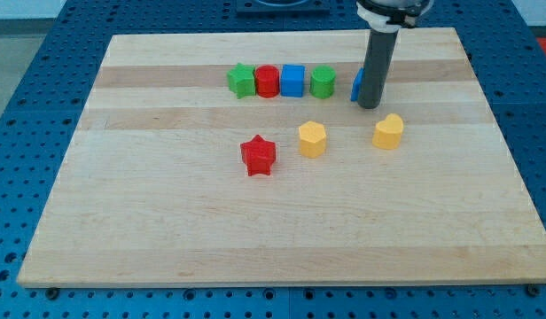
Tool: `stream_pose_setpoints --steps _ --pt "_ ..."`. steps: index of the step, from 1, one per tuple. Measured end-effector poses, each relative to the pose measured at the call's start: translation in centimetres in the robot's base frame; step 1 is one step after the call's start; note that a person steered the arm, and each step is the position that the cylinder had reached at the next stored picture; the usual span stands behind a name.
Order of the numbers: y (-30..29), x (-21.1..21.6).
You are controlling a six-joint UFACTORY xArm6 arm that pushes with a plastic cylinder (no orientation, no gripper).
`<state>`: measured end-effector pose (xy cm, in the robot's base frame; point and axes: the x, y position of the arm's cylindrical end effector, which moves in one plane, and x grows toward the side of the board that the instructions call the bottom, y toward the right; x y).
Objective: Slide blue triangle to green circle
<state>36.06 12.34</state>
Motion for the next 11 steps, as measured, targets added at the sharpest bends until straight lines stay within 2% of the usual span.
stream_pose_setpoints --steps 3,11 --pt "3.9 -1.1" --pt "1.2 -1.4"
